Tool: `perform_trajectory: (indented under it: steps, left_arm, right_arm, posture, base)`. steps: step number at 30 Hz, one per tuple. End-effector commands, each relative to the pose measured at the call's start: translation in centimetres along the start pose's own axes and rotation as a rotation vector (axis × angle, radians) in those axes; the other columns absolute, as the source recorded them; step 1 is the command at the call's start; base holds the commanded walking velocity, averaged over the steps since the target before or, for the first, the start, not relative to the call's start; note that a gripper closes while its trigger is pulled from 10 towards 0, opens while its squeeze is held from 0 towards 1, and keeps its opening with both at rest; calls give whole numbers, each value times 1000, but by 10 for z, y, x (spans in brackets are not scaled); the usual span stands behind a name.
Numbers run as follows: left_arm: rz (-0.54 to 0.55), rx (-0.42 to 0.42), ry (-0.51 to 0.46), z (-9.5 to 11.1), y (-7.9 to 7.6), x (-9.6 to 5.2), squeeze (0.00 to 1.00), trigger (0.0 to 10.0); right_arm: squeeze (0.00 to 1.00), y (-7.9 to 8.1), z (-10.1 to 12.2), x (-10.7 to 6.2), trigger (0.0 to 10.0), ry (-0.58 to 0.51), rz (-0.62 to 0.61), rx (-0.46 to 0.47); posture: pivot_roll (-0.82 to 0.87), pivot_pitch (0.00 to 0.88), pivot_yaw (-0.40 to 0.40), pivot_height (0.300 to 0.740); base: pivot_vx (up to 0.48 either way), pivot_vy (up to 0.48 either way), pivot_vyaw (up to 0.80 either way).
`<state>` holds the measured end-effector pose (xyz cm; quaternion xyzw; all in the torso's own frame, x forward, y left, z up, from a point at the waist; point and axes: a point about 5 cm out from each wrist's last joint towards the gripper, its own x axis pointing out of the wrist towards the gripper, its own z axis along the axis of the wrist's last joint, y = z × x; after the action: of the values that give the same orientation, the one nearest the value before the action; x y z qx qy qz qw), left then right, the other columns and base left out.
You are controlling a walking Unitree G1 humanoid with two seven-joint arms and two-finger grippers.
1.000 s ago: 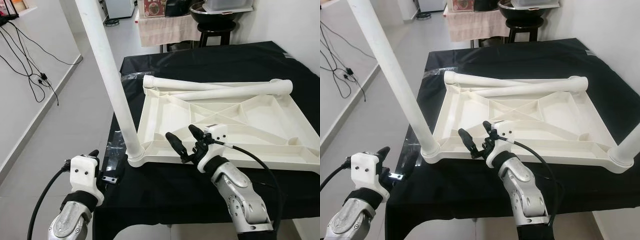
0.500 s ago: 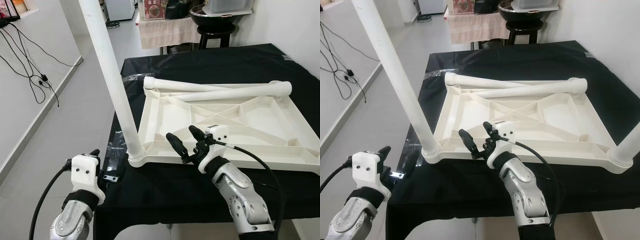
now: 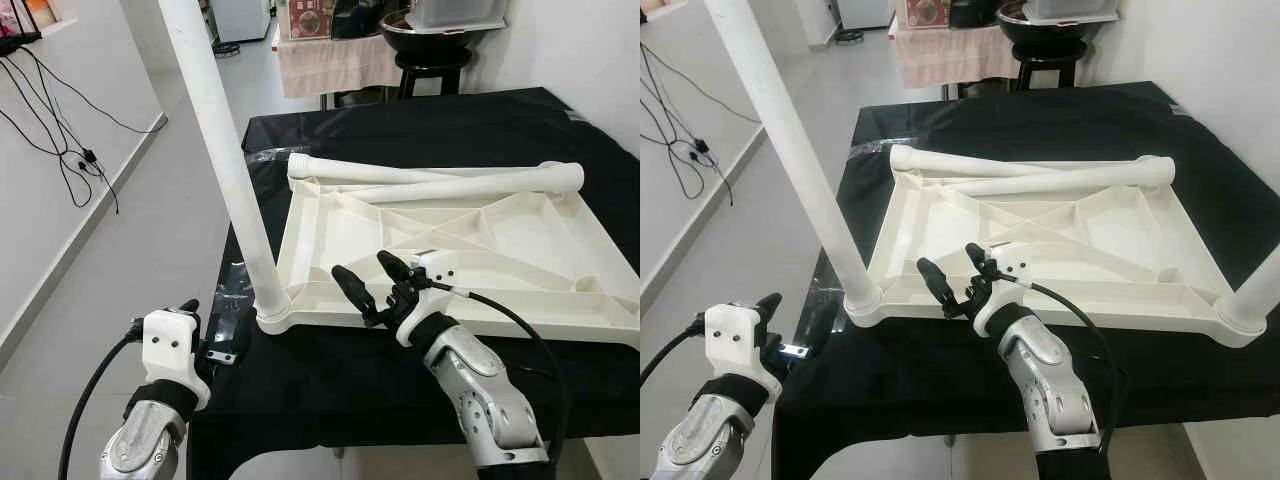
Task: Building children table
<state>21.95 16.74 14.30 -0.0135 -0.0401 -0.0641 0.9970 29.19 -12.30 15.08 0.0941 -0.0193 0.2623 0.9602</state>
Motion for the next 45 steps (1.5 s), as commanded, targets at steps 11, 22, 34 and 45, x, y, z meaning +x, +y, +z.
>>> perform_trajectory:
  steps: [11, 22, 34, 45]
  left_arm:
    - [17, -2, 30, -6, 4, 3, 0, 10000]
    - [21, -11, 29, -9, 3, 11, 0, 10000]
    - [24, -21, 23, -9, 2, 13, 0, 10000]
    - [22, -23, 24, -8, 2, 12, 0, 10000]
  right_arm:
    - [0, -1, -5, 3, 10000, 28, 8, 14]
    - [0, -7, -6, 9, 10000, 39, 2, 4]
    - [0, -9, -6, 10, 10000, 44, 3, 6]
    - [0, -9, -5, 9, 10000, 40, 3, 8]
  posture:
    - [-59, 67, 56, 740]
    - [-68, 38, 34, 740]
    - [-79, 48, 37, 740]
    - [-78, 64, 41, 740]
  base:
    - [0, 0, 0]
    - [0, 0, 0]
    - [0, 0, 0]
    - [0, 0, 0]
